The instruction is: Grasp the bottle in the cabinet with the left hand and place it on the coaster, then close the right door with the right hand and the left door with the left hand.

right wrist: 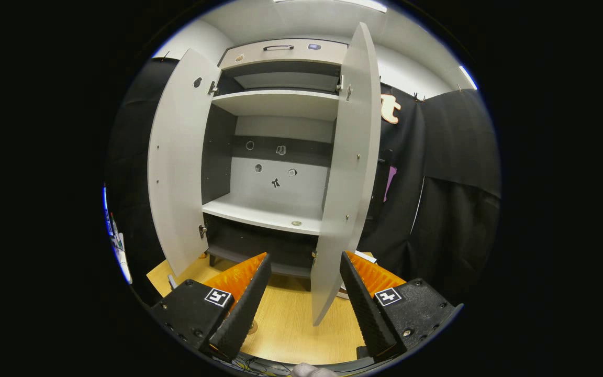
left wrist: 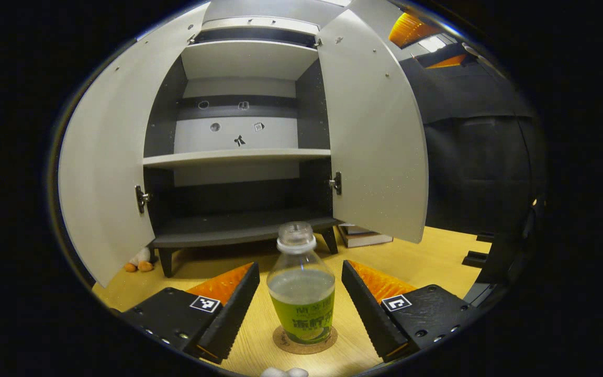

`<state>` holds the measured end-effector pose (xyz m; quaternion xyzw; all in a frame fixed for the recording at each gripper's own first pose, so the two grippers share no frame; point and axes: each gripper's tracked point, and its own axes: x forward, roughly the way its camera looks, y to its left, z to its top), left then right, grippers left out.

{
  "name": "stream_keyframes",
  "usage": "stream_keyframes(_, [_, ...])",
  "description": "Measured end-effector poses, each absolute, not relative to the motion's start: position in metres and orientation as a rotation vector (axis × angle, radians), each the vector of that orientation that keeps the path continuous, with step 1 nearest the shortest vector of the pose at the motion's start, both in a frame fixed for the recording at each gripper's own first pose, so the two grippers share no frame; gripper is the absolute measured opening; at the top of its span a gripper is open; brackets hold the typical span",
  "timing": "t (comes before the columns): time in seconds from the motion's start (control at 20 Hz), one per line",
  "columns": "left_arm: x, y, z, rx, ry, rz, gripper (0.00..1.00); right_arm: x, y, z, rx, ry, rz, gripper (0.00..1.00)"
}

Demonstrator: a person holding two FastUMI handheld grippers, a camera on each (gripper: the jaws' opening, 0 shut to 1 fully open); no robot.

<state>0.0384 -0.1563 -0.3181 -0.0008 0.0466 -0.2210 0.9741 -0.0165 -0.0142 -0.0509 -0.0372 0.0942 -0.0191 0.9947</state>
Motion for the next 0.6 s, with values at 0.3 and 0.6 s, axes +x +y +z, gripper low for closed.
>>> stream_keyframes(0.3, [0.048, -0.136, -0.241, -0.010, 0.068, -0.370, 0.96, -0.024, -0.007, -0.041, -0.081, 0.147, -0.028, 0.82])
stream_keyframes(0.6, [0.041, -0.092, -0.148, -0.017, 0.031, -0.298, 0.96, -0.028, 0.001, -0.027, -0.057, 0.096, -0.006, 0.82])
